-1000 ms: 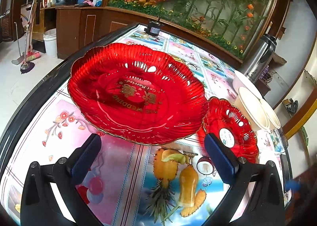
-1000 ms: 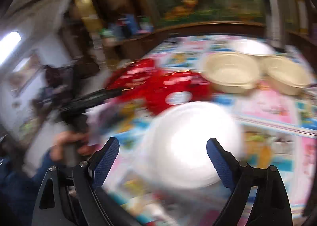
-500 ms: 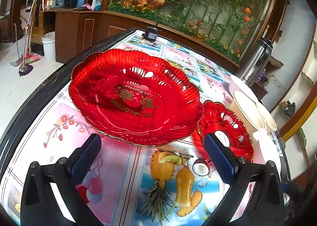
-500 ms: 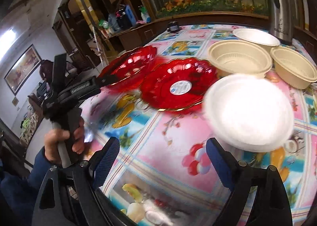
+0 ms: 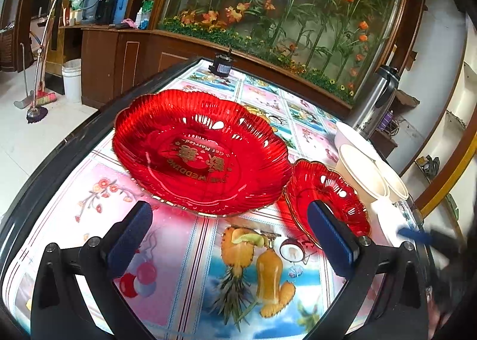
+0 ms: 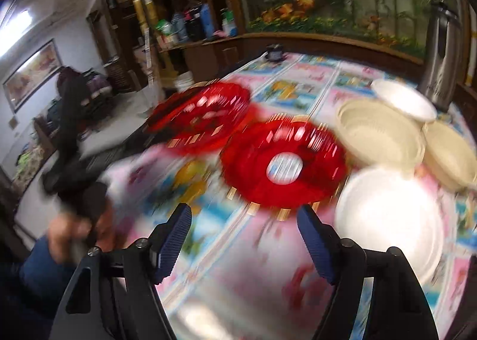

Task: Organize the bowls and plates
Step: 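Move the left gripper toward the large red scalloped plate, then grasp the large red plate rim with the left gripper and lift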

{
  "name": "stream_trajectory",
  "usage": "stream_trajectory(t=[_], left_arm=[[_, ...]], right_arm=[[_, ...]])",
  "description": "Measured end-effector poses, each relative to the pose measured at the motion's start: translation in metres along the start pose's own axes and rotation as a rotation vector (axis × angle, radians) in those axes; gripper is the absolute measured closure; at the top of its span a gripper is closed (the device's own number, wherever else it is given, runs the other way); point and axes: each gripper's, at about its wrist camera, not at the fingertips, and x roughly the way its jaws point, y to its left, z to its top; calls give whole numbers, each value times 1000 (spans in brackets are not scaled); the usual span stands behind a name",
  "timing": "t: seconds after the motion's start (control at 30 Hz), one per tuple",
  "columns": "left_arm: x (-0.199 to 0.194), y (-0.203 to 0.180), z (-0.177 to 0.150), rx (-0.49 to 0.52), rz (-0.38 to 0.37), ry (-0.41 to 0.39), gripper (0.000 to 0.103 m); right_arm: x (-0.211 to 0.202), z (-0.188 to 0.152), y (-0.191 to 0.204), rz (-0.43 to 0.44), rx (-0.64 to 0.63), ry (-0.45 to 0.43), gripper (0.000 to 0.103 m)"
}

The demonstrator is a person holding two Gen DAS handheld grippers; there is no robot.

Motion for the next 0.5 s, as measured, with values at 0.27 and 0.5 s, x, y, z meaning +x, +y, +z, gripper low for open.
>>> stream_trajectory(t=[0.27,0.5], left_arm=[[-26,2,4,50,36,31,0],[-10,48,41,-55,93,193,0]], right_arm=[[65,91,-21,64,253,-17,49],[102,98,-36,141,303,1,58]])
